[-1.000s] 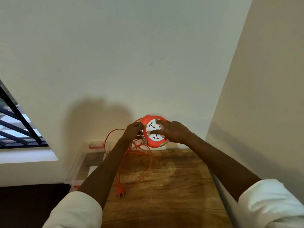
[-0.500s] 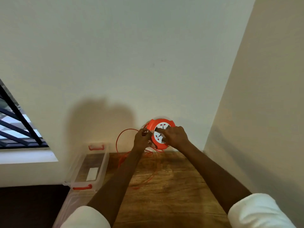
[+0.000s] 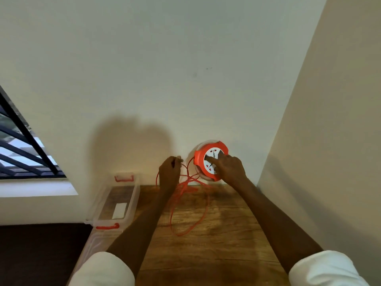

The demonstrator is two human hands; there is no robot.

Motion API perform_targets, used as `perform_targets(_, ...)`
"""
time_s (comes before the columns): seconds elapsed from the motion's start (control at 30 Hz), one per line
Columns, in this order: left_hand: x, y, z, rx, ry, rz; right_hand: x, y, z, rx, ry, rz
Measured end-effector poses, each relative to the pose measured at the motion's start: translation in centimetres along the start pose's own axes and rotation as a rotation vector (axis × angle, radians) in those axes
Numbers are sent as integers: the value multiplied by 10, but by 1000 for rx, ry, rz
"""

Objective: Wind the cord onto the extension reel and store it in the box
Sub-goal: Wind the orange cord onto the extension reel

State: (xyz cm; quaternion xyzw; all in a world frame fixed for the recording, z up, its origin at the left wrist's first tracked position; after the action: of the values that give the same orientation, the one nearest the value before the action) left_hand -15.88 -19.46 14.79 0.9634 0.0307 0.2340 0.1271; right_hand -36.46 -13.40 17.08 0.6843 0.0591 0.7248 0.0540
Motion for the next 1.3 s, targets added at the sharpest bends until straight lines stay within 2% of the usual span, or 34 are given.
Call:
perform_targets(0.07, 6, 15, -11, -176, 301, 39, 8, 4, -1, 19, -43, 0)
perform_targets(0.17, -12, 22, -10, -333, 748, 327, 22, 7, -2, 36, -95, -26)
perform_targets(0.2, -16, 23, -12, -372, 801, 384, 28, 7, -3, 37, -109, -39)
perform_targets(0.37, -14, 29, -30, -311, 566, 452, 53, 5, -9, 36, -175, -77)
perform_targets(0.63, -17, 45, -57, 30, 111, 572, 63, -5, -11, 230, -390, -18)
perform_targets(0.77, -21, 52, -64, 274, -59, 524, 62, -9, 4, 330, -442, -15)
perform_targets(0.87, -24, 51, -69, 347, -222, 486, 53, -15, 22, 414, -459, -14)
perform_targets(0.93, -24, 51, -75, 334, -256, 449, 45, -19, 31, 450, -470, -3)
perform_targets(1.03, -25, 49, -91, 209, -185, 466, 34, -22, 39, 455, -502, 48)
perform_targets(1.2, -25, 42, -115, -222, 4, 558, 39, -25, 42, 487, -484, 18)
perform_targets(1.3, -22, 42, -110, -232, 8, 551, 44, -26, 41, 499, -449, -58)
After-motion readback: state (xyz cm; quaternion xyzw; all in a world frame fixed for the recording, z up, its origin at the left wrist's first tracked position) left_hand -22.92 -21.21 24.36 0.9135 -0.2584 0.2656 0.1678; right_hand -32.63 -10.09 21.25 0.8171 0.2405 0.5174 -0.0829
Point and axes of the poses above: each hand's wrist, its own y-axis towards the middle knuckle, its own x-axis out of the back of the hand, z = x × y, the point moved 8 cm from there along y, towards the middle knuckle, and after that the axes turned 8 degrees about y, right-handed, at the moved point
